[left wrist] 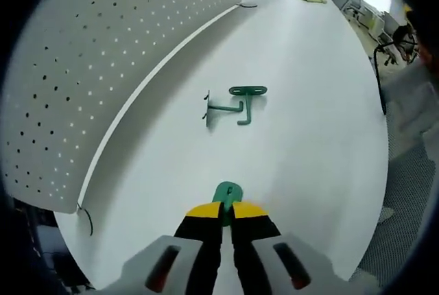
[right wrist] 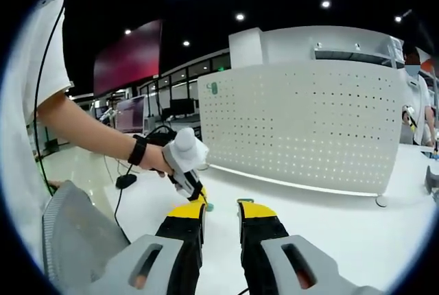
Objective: Insert the hook assembly into the mounting plate slot until the hook locks in place.
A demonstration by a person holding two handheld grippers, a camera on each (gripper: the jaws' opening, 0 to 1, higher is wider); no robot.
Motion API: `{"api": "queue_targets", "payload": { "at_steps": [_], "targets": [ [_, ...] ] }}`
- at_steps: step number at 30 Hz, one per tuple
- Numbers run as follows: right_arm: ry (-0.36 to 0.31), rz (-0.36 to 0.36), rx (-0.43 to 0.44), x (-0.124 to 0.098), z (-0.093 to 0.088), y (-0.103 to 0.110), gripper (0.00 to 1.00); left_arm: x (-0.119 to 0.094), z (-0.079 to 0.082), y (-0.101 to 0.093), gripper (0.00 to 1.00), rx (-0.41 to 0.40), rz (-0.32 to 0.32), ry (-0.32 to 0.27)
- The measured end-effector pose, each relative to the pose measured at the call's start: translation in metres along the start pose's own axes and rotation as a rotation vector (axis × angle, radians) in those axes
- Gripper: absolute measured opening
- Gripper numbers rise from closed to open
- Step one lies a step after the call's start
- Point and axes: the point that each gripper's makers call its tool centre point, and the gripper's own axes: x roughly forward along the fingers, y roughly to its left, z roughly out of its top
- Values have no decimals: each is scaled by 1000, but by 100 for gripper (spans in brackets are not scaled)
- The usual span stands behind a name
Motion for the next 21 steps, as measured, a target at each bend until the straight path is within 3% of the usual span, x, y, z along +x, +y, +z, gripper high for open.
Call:
{"api": "queue_targets", "payload": {
  "at_steps": [9, 21],
  "targets": [
    [-1, 12, -6, 1, 2, 3, 19, -18, 21, 6, 3, -138, 24, -147],
    [3, 62, -37, 6, 7, 12, 19, -39, 37, 18, 3, -268, 68, -287]
  ]
}}
